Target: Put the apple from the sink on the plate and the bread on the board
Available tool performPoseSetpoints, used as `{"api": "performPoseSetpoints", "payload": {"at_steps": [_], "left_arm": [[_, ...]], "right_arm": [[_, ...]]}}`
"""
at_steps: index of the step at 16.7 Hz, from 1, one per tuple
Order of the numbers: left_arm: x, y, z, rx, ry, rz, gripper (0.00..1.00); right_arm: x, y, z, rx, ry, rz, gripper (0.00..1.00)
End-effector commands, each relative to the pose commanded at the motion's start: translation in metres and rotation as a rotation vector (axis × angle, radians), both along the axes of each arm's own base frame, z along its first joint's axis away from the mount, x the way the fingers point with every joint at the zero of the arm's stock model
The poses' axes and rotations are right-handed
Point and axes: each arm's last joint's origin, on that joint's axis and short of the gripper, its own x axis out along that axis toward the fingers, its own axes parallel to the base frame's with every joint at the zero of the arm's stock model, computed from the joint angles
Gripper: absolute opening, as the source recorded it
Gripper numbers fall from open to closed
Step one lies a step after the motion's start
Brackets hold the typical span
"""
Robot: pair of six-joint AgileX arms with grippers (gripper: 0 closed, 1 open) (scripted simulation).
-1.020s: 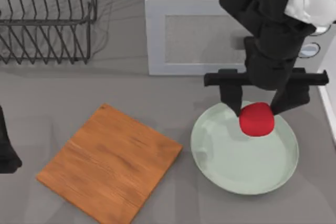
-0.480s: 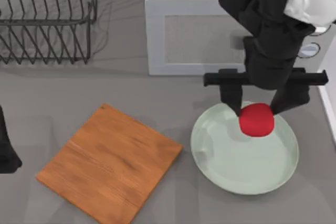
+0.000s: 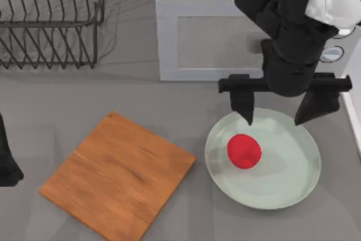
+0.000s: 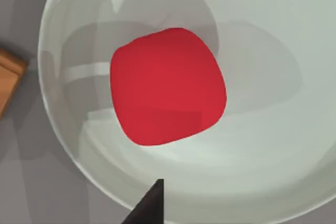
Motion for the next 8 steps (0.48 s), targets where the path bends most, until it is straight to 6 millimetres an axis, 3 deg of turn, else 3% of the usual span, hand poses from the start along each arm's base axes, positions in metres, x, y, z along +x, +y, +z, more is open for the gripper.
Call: {"api": "performPoseSetpoints", "payload": {"at_steps": [8], "left_arm": [[0.0000,0.0000,0.0000,0.000,0.000,0.000,1.00]], "right_arm": [[0.0000,0.0000,0.0000,0.000,0.000,0.000,1.00]]}}
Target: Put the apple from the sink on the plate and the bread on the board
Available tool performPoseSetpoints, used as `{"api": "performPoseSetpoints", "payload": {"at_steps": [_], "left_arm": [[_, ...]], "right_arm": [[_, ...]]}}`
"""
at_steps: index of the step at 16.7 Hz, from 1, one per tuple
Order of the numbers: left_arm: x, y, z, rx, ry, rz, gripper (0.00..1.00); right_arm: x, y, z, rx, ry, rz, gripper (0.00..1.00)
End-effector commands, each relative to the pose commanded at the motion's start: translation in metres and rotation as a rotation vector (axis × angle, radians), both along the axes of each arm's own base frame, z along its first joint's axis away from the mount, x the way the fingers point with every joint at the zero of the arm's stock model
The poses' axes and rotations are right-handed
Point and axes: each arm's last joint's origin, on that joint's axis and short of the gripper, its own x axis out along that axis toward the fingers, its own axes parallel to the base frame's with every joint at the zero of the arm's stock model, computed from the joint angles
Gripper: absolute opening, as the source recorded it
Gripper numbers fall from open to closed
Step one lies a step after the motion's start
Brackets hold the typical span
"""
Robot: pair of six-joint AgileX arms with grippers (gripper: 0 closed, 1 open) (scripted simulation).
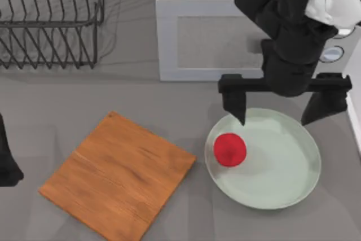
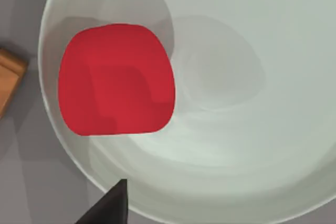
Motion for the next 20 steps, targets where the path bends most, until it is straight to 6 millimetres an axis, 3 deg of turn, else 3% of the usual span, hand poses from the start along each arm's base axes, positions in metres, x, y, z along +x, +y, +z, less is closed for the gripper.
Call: {"api": "performPoseSetpoints", "payload": {"at_steps": [5,10,15,20], "left_arm": [[0.000,0.000,0.000,0.000,0.000,0.000,1.00],[0.000,0.000,0.000,0.000,0.000,0.000,1.00],[0.000,0.000,0.000,0.000,0.000,0.000,1.00],[0.000,0.000,0.000,0.000,0.000,0.000,1.00]], "right_arm": [[-0.003,-0.009,0.005,0.018,-0.030,-0.001,1.00],[-0.026,-0.048,0.028,0.101,-0.194,0.000,1.00],[-0.074,-0.105,0.044,0.189,-0.479,0.002,1.00],[-0.136,-0.156,0.030,0.213,-0.850,0.005,1.00]]}}
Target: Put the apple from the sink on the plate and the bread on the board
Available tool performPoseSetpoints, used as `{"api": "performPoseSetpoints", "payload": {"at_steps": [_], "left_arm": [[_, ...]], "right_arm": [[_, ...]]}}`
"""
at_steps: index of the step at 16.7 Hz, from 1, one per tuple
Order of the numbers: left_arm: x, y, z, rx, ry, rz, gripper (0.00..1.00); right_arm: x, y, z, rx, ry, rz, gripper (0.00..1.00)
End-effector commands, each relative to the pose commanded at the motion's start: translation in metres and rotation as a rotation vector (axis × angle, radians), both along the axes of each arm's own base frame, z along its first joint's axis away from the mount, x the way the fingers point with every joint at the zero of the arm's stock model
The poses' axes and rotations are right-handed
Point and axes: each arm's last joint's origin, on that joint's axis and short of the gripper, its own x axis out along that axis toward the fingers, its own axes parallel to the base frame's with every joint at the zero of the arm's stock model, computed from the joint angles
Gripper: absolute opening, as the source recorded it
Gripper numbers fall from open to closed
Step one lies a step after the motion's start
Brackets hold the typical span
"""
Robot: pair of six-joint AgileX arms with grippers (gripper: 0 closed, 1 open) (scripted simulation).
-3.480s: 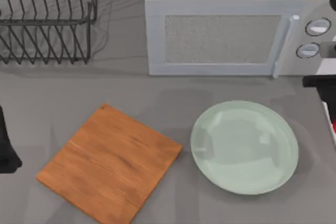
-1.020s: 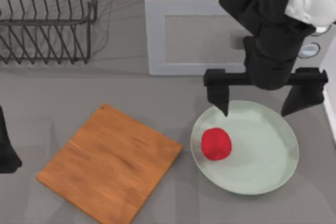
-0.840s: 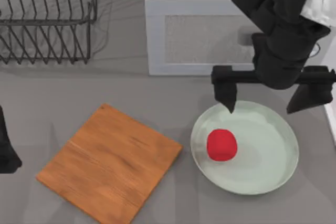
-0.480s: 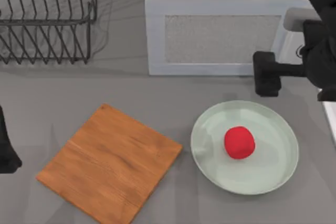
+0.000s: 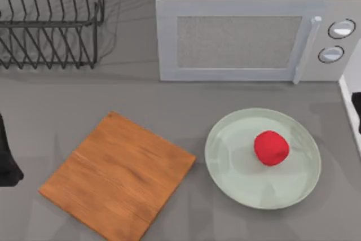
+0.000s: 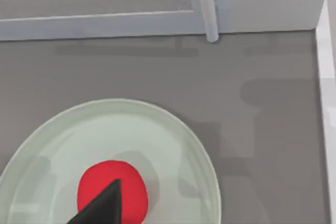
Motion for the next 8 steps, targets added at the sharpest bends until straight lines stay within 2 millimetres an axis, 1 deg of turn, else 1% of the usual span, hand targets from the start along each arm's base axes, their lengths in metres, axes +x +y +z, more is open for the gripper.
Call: {"api": "performPoseSetpoints", "payload": {"at_steps": [4,6,8], "left_arm": [[0.000,0.000,0.000,0.000,0.000,0.000,1.00],[0.000,0.000,0.000,0.000,0.000,0.000,1.00],[0.000,0.000,0.000,0.000,0.000,0.000,1.00]], "right_arm": [[-0.042,-0.026,-0.033,-0.030,-0.311,-0.048,1.00],[-0.055,-0.033,-0.056,-0.060,-0.444,-0.076,1.00],[-0.062,-0.039,-0.075,-0.094,-0.560,-0.104,1.00]]}}
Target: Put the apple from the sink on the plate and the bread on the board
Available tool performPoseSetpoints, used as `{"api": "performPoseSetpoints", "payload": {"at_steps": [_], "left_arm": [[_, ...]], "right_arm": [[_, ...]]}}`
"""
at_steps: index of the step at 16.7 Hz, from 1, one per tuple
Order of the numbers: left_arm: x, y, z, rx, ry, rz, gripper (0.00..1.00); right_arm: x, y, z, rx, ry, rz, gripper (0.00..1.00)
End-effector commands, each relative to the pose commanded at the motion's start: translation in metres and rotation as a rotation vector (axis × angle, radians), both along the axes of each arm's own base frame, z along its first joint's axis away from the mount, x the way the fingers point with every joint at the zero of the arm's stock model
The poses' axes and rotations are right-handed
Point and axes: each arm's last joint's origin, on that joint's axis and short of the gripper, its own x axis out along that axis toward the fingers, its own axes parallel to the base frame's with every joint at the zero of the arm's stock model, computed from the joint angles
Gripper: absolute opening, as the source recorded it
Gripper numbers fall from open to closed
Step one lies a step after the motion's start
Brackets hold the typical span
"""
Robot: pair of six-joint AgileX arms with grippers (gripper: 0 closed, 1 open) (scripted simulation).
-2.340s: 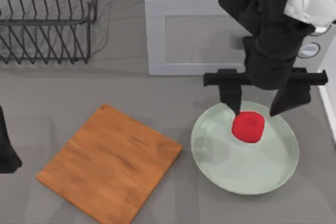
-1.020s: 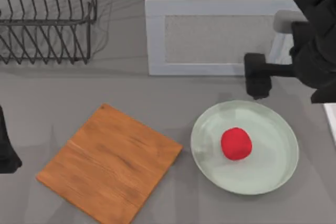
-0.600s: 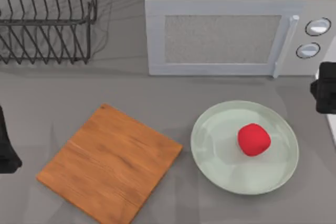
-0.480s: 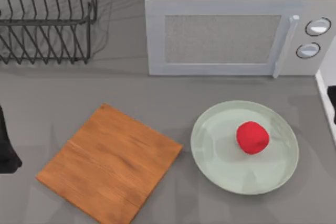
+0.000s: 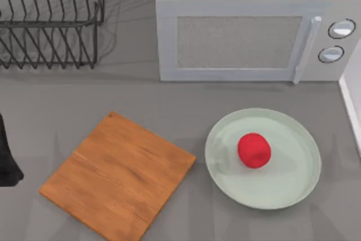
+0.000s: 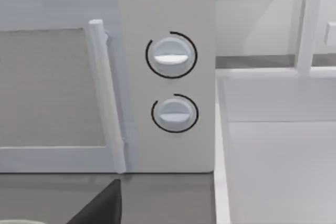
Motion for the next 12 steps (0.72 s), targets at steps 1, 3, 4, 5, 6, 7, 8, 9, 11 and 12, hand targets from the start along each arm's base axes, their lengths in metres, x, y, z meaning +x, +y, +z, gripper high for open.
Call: {"api": "performPoseSetpoints", "payload": {"at_steps": [1,3,4,5,6,7,8,9,11,12], "left_arm": [[0.000,0.000,0.000,0.000,0.000,0.000,1.00],[0.000,0.000,0.000,0.000,0.000,0.000,1.00],[0.000,0.000,0.000,0.000,0.000,0.000,1.00],[0.000,0.000,0.000,0.000,0.000,0.000,1.00],[0.000,0.000,0.000,0.000,0.000,0.000,1.00],[0.000,0.000,0.000,0.000,0.000,0.000,1.00],[0.000,0.000,0.000,0.000,0.000,0.000,1.00],[0.000,0.000,0.000,0.000,0.000,0.000,1.00],[0.000,0.000,0.000,0.000,0.000,0.000,1.00],[0.000,0.000,0.002,0.005,0.007,0.002,1.00]], "right_arm": [[-0.002,-0.002,-0.008,-0.015,-0.047,-0.015,1.00],[-0.004,-0.005,-0.019,-0.040,-0.117,-0.039,1.00],[-0.004,-0.006,-0.022,-0.049,-0.138,-0.047,1.00],[-0.004,-0.006,-0.024,-0.054,-0.151,-0.052,1.00],[-0.004,-0.007,-0.025,-0.056,-0.155,-0.054,1.00],[-0.004,-0.007,-0.025,-0.056,-0.155,-0.054,1.00],[-0.004,-0.007,-0.025,-0.056,-0.155,-0.054,1.00],[-0.004,-0.007,-0.025,-0.056,-0.155,-0.054,1.00],[-0.004,-0.007,-0.025,-0.056,-0.155,-0.054,1.00],[-0.004,-0.007,-0.025,-0.056,-0.155,-0.054,1.00]]}}
